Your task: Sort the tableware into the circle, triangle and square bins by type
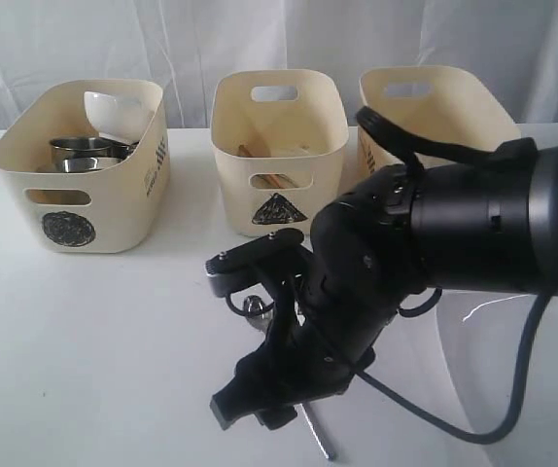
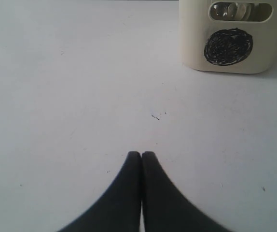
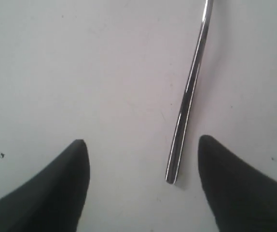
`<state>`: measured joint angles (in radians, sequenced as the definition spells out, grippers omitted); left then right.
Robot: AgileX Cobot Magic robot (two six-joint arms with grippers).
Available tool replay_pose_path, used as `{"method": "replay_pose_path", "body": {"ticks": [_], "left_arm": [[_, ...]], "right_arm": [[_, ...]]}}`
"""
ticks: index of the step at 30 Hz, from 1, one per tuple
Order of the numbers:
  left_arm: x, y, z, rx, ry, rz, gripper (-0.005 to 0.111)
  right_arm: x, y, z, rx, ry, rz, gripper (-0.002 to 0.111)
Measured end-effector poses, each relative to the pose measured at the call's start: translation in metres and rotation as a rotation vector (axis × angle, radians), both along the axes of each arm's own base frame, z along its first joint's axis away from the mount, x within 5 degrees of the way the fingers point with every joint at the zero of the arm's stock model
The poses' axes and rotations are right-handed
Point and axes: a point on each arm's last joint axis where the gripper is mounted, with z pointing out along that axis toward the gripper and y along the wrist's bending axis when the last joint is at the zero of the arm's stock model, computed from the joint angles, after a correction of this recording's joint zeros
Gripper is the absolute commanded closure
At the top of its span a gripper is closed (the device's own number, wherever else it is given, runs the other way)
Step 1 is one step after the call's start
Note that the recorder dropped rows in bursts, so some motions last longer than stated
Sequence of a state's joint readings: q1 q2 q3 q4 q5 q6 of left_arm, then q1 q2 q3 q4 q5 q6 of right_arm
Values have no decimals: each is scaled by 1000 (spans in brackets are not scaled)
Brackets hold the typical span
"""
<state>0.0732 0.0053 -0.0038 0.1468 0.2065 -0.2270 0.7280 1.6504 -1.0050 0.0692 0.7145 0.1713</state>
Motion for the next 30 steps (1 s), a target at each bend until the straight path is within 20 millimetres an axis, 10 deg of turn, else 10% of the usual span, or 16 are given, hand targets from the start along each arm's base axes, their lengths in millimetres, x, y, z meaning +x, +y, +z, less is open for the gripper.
{"method": "replay_pose_path", "body": {"ticks": [15,30], "left_arm": [[0,0,0,0,0,0,107],[0,0,0,0,0,0,107]], "right_arm": [[30,-22,-12,-26,-68,-296,45],[45,-14,-43,-51,-65,-217,45]]}}
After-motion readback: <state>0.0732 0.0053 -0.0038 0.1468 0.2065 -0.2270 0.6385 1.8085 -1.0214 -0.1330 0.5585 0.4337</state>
